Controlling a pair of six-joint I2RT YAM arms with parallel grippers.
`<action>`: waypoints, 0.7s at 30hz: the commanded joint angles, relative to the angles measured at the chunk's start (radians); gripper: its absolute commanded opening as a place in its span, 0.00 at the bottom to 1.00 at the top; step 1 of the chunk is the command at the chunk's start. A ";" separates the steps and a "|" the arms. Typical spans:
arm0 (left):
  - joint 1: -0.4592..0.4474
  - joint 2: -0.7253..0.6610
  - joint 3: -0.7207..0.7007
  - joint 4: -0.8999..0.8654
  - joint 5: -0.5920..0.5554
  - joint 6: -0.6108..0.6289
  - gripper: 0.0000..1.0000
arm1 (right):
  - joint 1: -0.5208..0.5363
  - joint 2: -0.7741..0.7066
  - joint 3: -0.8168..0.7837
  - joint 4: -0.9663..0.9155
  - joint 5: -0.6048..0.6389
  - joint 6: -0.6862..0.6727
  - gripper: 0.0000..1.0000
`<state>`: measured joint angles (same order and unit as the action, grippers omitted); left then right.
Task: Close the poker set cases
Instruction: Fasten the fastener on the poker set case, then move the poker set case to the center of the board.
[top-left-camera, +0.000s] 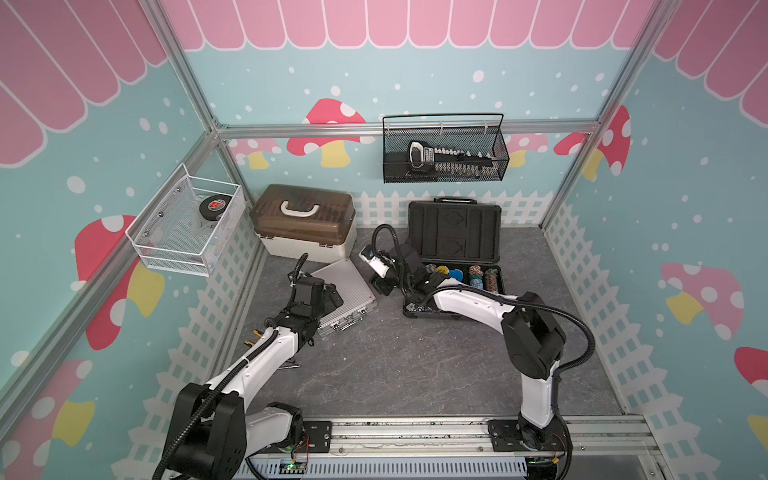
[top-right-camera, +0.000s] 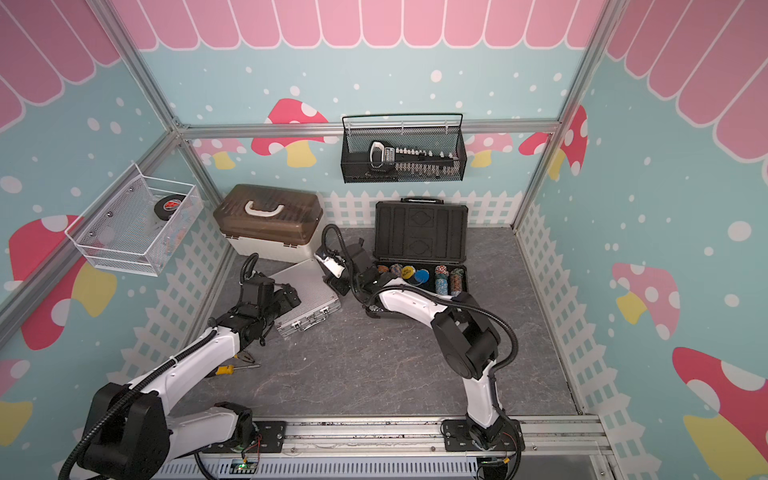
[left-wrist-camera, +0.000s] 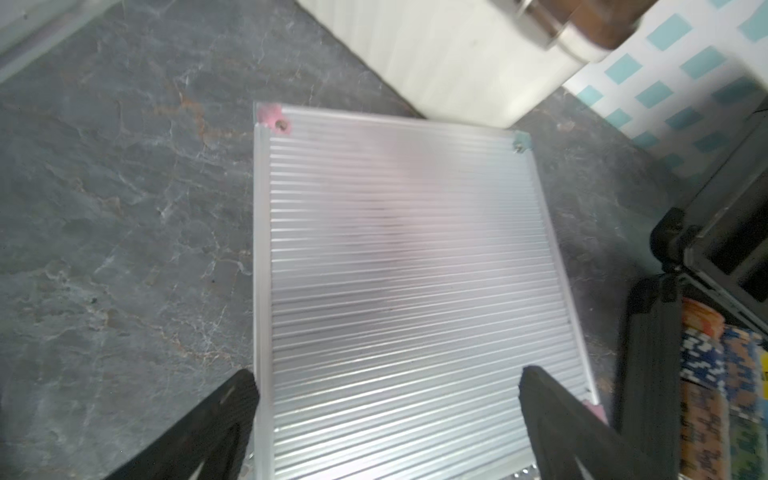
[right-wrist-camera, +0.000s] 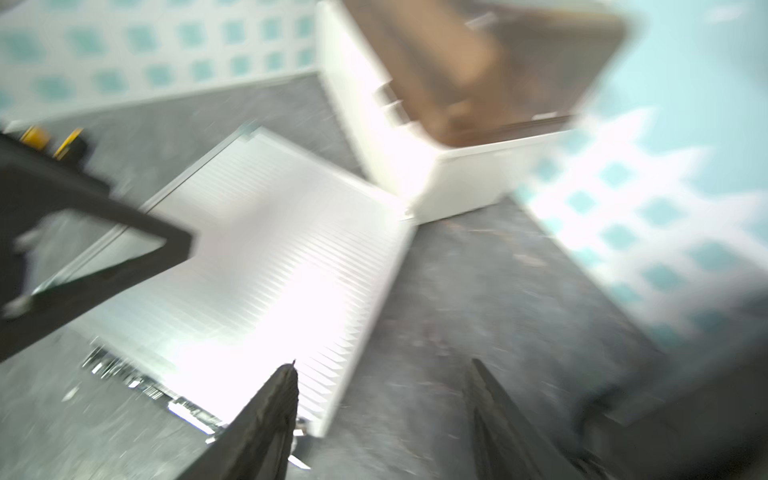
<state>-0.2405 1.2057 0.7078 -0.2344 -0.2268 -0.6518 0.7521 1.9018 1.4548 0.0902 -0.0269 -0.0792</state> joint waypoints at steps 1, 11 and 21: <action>-0.044 -0.004 0.074 -0.054 -0.022 0.035 0.99 | -0.015 -0.068 -0.030 -0.037 0.141 0.091 0.67; -0.240 0.216 0.279 -0.036 0.012 0.046 0.99 | -0.163 -0.263 -0.162 -0.225 0.294 0.243 0.78; -0.344 0.512 0.506 0.007 0.101 0.037 0.99 | -0.349 -0.356 -0.237 -0.305 0.277 0.339 0.81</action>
<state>-0.5705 1.6726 1.1580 -0.2405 -0.1623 -0.6167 0.4454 1.5730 1.2373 -0.1772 0.2584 0.2054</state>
